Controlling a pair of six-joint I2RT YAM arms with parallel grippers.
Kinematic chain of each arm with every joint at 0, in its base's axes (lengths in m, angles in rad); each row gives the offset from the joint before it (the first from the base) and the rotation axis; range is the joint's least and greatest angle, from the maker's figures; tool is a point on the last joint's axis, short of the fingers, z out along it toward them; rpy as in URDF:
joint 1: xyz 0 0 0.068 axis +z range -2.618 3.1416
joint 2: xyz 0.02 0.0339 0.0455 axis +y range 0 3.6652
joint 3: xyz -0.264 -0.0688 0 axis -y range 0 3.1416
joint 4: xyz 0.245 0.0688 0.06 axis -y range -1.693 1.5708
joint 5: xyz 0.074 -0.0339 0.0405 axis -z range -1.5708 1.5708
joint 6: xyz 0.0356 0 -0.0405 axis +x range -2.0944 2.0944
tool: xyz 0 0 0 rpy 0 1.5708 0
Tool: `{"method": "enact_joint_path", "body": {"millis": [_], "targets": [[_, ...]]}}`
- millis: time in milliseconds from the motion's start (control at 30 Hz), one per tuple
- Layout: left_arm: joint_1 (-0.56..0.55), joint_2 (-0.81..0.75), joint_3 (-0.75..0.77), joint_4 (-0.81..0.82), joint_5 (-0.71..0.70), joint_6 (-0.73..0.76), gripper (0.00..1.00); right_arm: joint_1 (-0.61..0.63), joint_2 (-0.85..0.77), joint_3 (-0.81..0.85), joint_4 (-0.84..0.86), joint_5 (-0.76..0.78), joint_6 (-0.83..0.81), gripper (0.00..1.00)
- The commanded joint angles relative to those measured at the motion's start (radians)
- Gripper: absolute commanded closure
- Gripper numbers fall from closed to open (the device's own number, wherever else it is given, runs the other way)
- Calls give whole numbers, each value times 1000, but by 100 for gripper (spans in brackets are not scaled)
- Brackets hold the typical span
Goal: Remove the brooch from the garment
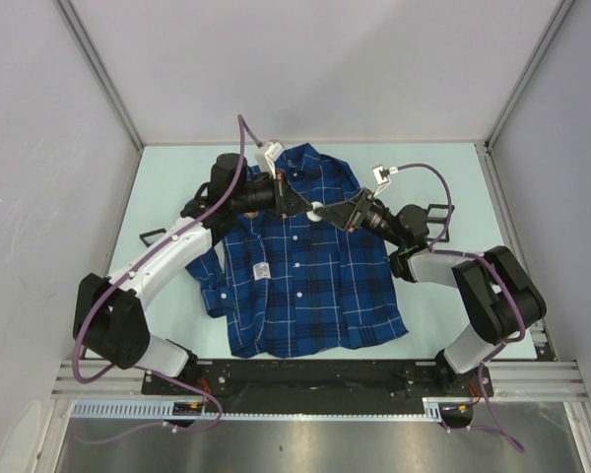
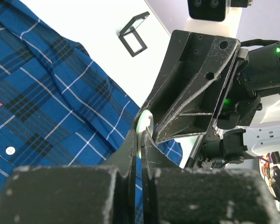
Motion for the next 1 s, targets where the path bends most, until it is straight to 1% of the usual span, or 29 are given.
{"method": "enact_joint_path", "body": {"millis": [0,67,133,333,400,433,533,633,800,967], "targets": [[-20,-43,40,-15,-20,37,100,2,-7,32,47,-5,-2,73],[-21,-43,41,-12,-19,35,100,1,-7,32,44,-8,-10,77],[-21,-45,44,-17,-19,38,100,4,-7,32,40,-8,-16,78],[-21,-45,49,-26,-19,43,100,7,-17,38,8,-8,-41,80],[-20,-45,50,-33,-26,45,100,5,-17,35,12,-9,-36,77],[-20,-48,49,-36,-32,46,100,2,-20,36,21,-14,-28,70],[-20,-52,50,-50,-63,54,100,-10,-41,21,32,-12,-14,61],[-20,-57,50,-63,-95,64,100,-10,-59,18,17,-9,-19,58],[-20,-54,50,-64,-99,68,100,2,-52,18,26,1,-14,56],[-27,-57,50,-60,-94,69,100,2,-44,20,40,1,-5,59]]}}
